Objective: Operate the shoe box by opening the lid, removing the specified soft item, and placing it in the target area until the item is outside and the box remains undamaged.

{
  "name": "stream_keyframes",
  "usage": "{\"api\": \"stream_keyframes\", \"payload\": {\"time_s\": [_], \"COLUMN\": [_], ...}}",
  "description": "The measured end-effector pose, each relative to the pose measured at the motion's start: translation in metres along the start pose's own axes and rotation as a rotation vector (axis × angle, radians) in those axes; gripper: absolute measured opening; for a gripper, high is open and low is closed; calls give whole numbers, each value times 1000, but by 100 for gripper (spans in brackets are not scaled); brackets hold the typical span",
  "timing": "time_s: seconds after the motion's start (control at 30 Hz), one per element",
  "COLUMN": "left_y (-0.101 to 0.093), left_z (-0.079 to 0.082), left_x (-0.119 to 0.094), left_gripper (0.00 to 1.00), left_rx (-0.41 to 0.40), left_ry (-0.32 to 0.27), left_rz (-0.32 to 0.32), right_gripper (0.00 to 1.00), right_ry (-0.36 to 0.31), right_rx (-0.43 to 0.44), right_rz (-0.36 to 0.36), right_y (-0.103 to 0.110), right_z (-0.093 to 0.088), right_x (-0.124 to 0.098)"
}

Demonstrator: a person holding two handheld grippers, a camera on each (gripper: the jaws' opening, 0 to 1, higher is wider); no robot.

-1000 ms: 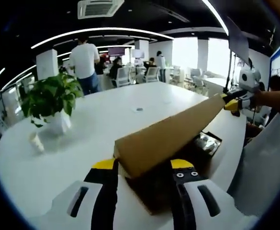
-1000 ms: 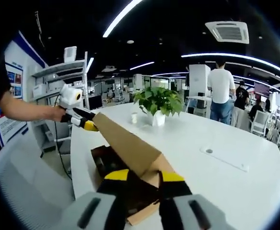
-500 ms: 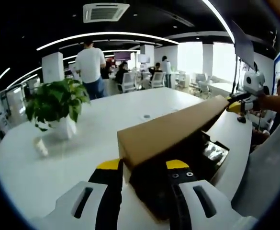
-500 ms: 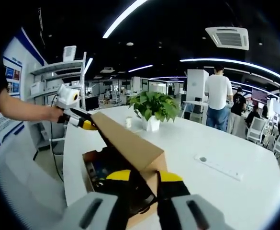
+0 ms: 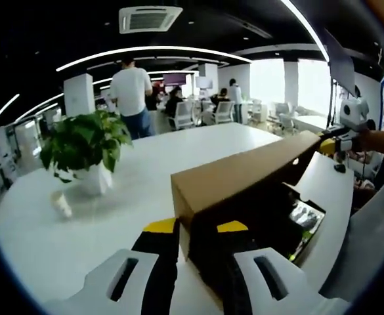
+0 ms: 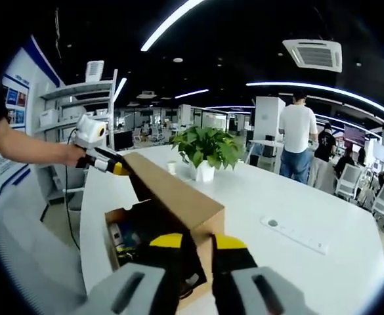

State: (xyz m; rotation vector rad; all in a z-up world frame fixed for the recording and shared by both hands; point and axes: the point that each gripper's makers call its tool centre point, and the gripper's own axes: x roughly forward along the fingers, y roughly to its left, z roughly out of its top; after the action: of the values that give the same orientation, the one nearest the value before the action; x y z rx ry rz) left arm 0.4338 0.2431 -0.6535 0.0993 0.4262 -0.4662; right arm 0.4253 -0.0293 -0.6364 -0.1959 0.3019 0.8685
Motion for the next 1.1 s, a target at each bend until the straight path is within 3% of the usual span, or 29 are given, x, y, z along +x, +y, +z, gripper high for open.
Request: {"api": "stream_keyframes", "payload": {"time_s": [0.23,0.57,0.73,1.1], "left_y": [13,18,20,24], "left_z": [5,11,12,15], "left_x": [6,14,17,22], "left_gripper": [5,4,4,4], "left_rx": [-10,-20,-21,-32], "left_ry": [-17,-25,-25,-28], "left_rz": [40,47,50,54], "right_gripper": [13,12,12,11], "right_ry": [-10,-13,26,85], "right_rx": [8,-20,-47,-20], "right_rz": [-12,-13,-23,-48], "right_y": [-7,-15,-17,-20], "right_z": [4,4,-10,-47], "right_x": [5,9,12,16]}}
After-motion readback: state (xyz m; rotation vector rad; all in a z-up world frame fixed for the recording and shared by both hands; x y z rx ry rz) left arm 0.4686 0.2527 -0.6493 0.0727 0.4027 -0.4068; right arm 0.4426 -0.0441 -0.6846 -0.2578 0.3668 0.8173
